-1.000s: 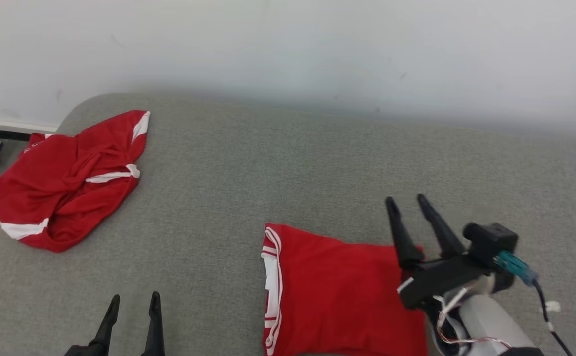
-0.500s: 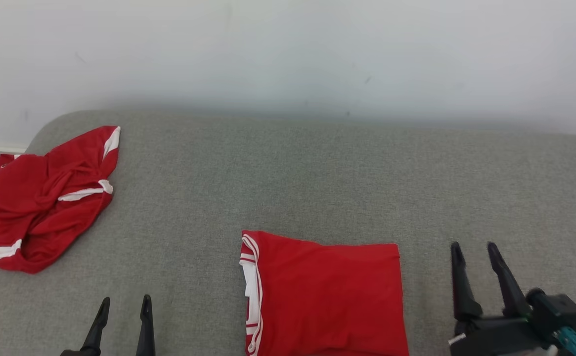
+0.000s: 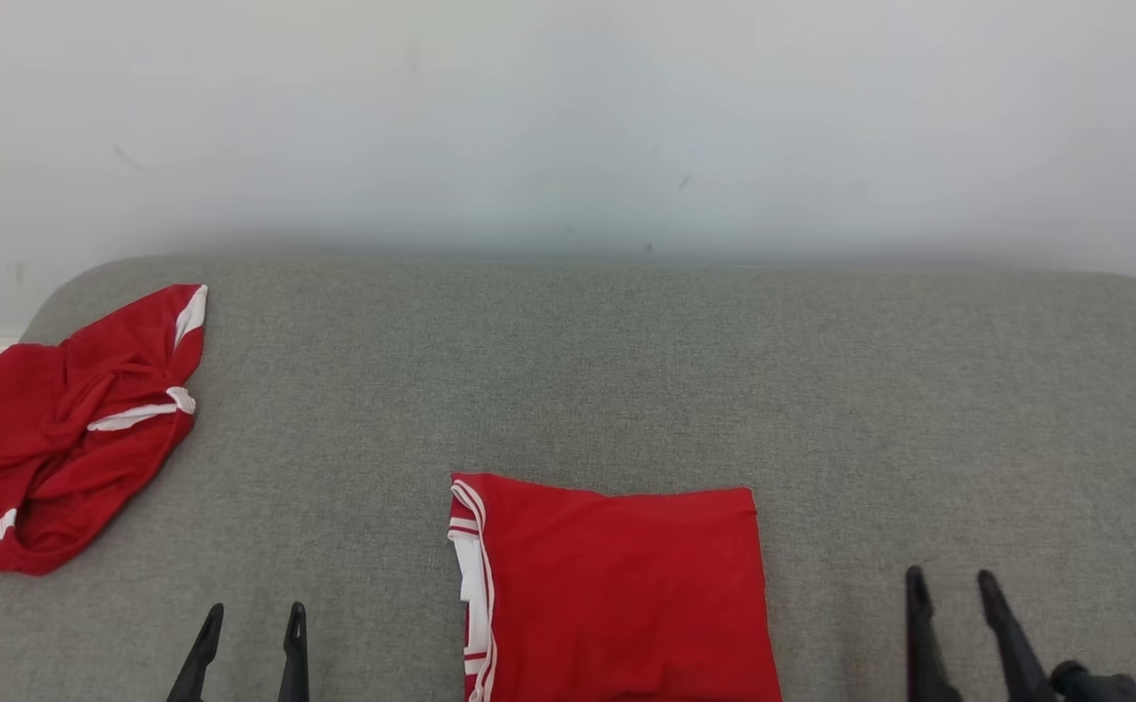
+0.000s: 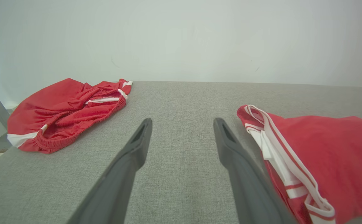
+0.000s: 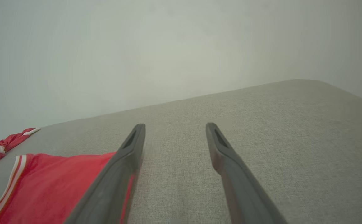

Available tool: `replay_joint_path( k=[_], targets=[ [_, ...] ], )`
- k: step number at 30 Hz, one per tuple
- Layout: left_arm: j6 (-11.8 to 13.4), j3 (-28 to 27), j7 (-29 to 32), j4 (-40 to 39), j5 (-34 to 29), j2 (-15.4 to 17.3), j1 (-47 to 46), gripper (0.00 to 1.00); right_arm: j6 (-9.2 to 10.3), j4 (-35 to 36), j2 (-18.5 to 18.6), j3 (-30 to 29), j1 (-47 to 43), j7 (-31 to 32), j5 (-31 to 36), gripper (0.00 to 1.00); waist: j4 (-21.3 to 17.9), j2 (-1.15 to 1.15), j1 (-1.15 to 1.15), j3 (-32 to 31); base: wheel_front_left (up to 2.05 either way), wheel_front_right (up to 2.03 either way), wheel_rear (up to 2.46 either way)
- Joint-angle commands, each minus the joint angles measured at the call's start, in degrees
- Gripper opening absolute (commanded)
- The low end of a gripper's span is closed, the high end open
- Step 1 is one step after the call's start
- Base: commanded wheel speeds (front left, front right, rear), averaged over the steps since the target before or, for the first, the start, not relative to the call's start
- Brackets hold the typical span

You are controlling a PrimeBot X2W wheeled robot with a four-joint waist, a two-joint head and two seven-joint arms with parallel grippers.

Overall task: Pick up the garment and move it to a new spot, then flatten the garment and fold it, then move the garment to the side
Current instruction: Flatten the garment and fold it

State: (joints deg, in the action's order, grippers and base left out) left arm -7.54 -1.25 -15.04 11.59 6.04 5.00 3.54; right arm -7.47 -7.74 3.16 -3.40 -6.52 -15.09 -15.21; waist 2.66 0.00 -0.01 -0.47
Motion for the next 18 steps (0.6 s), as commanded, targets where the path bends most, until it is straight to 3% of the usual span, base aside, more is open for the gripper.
replay_joint_path(
  k=[1,8,18],
  targets=[
    [0.1,-0.3,-0.2,-0.3,-0.5,-0.1,0.5,1.00,-0.02,-0.1,-0.2,1.6,-0.8,0.0,1.0,1.00,-0.2,0.00,0.01,-0.3,0.00,0.00,0.00],
    [0.1,-0.6,-0.2,-0.4,-0.5,-0.5,1.3,1.00,-0.02,-1.0,-0.3,4.4,-1.5,0.0,4.1,1.00,0.0,0.00,0.01,-0.6,0.00,0.00,0.00],
    [0.1,-2.8,-0.2,-1.7,-1.8,-1.3,2.7,1.00,-0.02,0.2,-0.3,2.7,-1.8,0.0,5.1,1.00,-0.3,0.00,0.01,-0.7,0.00,0.00,0.00]
  ],
)
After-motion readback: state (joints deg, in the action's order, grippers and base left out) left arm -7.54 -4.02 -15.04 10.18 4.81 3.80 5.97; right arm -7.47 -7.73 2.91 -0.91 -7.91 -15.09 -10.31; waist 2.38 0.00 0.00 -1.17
